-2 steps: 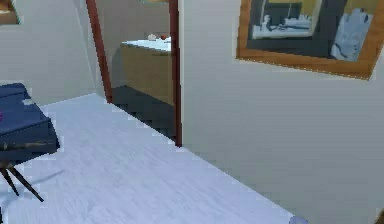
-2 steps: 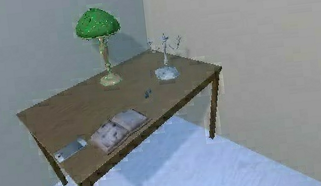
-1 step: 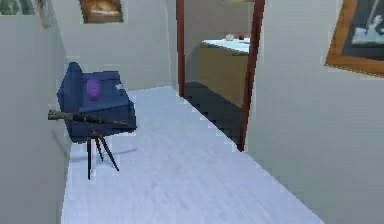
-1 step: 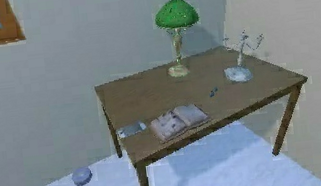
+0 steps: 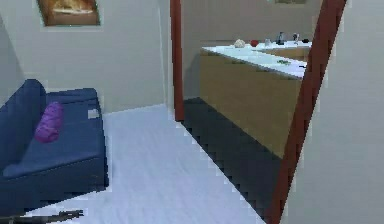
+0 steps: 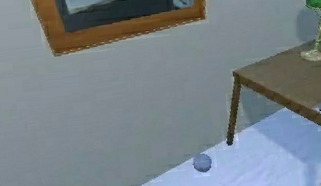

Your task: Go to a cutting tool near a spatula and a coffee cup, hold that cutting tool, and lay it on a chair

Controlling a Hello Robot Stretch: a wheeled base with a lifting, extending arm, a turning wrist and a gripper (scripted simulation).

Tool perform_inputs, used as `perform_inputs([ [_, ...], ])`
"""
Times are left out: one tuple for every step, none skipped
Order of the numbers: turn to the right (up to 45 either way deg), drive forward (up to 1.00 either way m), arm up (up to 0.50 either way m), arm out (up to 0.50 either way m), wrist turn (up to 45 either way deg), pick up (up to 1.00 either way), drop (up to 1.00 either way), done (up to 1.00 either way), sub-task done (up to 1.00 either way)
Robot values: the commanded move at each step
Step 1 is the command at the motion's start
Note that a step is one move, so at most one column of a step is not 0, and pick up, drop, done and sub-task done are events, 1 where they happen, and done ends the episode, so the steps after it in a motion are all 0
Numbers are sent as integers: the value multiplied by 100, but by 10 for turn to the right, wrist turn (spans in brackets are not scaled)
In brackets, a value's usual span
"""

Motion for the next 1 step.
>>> perform_inputs([
  [0, 80, 0, 0, 0, 0, 0, 0, 0],
])
